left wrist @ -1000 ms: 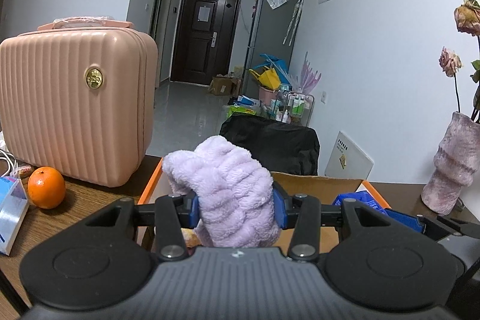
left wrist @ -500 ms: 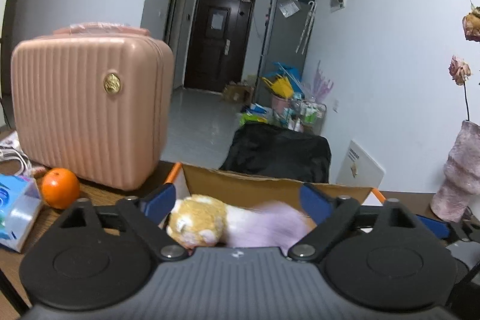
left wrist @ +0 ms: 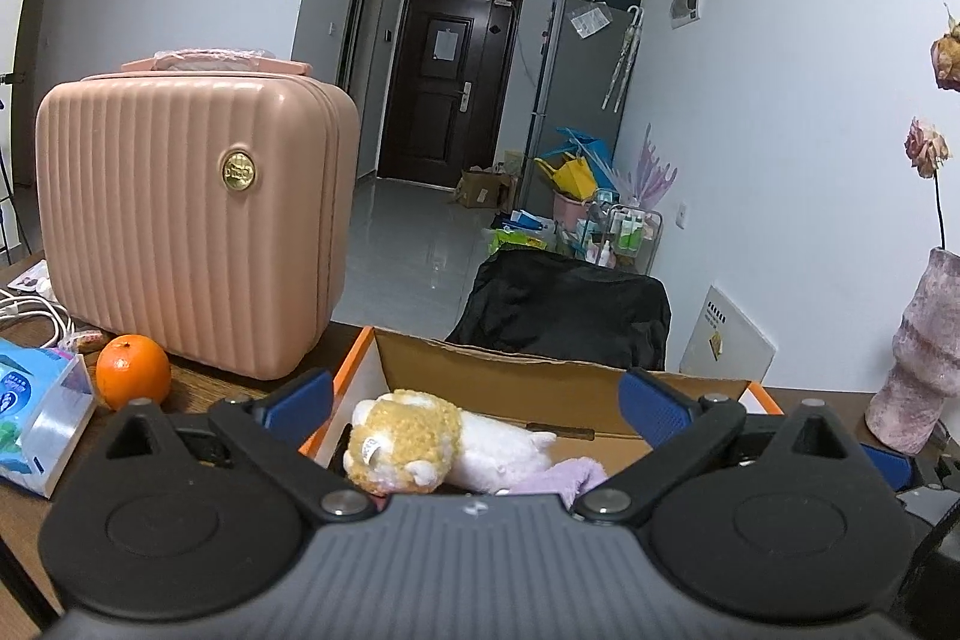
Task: Organize soft objects
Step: 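Open both tools to drop the headband and tissues into the box, then withdraw both tools from the box back toward the table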
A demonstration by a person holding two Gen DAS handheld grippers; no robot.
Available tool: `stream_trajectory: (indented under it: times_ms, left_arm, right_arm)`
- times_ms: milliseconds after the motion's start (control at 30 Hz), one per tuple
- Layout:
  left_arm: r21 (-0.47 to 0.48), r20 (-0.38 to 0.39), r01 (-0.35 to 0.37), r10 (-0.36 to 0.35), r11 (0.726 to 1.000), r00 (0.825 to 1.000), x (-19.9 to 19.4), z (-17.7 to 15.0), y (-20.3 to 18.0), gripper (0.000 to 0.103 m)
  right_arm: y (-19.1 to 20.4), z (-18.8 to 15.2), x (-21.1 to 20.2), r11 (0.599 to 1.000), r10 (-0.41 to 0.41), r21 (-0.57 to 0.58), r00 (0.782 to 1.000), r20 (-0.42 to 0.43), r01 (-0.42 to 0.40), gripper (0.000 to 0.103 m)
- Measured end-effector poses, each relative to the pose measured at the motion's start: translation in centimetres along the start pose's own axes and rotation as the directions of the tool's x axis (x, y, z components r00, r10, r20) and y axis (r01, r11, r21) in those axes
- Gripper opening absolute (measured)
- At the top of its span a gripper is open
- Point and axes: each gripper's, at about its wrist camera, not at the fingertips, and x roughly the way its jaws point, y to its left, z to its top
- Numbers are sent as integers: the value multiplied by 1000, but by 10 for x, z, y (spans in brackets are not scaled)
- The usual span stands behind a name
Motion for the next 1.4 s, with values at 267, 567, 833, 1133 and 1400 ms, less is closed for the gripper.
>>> stream_trajectory:
  times_ms: [267,567,833,1133,1400]
  left_arm:
    - [12,21,-18,18,1000,1000,-14,-1,0,103]
    - [15,49,-28,27,1000,998,-36,-3,7,103]
    - [20,57,-32,31,999,998,-53,-8,11,103]
    - [29,66,-44,42,999,997,-82,-20,19,103]
    - [43,68,-61,58,997,996,-104,-33,22,103]
  right_arm:
    - [-1,-2,-15,1000,-2,7,1000,28,2,103]
    - [-6,-11,-38,1000,-16,7,998,66,15,103]
    - [-11,-20,-65,1000,-20,13,995,93,19,103]
    - [-14,-34,-92,1000,-24,11,994,107,23,103]
    - [-17,-45,-107,1000,-23,10,994,105,22,103]
